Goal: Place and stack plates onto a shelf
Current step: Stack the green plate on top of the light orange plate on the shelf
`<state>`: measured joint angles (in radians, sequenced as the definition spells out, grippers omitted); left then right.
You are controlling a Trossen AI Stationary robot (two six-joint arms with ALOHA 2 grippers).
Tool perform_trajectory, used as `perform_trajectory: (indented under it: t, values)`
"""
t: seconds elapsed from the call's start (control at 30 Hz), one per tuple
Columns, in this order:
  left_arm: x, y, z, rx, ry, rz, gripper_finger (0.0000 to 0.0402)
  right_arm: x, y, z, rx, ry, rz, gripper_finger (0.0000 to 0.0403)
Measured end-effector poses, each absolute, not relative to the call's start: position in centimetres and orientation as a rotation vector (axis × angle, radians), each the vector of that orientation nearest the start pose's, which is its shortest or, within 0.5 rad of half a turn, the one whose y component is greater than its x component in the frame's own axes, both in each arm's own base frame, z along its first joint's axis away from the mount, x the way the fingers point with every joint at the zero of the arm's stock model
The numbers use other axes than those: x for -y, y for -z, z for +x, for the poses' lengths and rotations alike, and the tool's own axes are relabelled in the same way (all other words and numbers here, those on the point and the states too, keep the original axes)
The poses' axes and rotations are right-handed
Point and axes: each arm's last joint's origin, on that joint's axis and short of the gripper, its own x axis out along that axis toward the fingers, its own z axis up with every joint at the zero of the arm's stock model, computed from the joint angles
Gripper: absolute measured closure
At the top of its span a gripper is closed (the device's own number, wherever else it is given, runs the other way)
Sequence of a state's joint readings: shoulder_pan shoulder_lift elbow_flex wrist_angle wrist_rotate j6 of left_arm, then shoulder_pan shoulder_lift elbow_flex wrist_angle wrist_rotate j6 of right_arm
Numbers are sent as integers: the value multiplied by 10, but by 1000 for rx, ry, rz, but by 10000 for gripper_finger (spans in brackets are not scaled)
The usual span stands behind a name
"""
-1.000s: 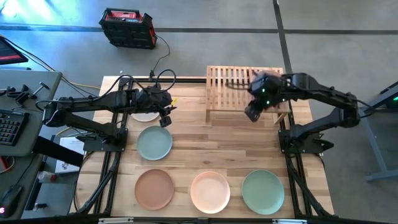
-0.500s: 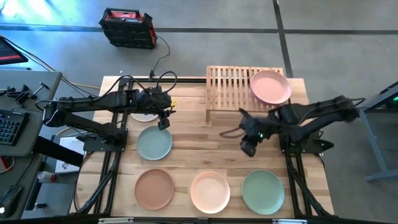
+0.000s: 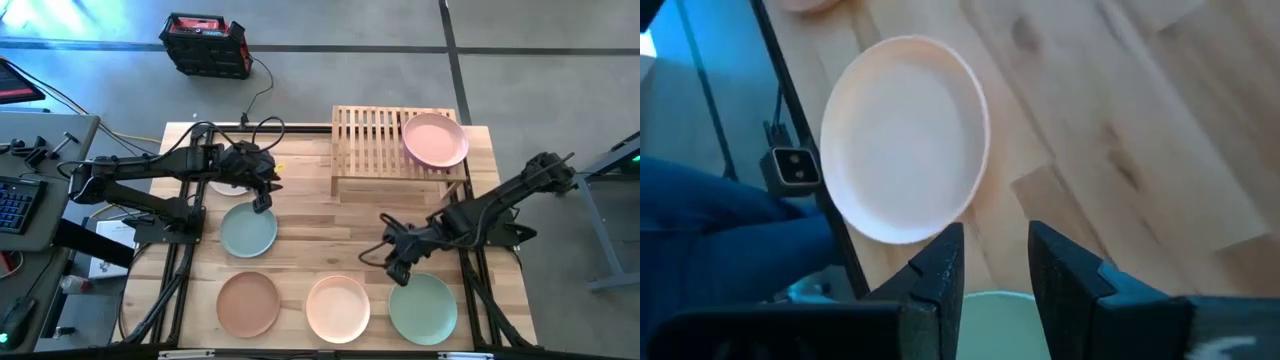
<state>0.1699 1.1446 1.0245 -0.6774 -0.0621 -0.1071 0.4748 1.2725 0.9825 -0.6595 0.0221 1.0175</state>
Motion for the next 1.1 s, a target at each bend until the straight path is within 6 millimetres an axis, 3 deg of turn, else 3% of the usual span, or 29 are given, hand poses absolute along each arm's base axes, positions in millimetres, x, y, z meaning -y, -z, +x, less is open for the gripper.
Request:
perform_trajectory:
  t: [0.5,1.1]
  values:
    - [-37,-301,221,-825,-304,-387,293,-154,-209,226,-1251,-37,337,311]
    - [-25,-301,223,-807,-337,-556,293,-158,-202,219,-1285,-287,-46,311]
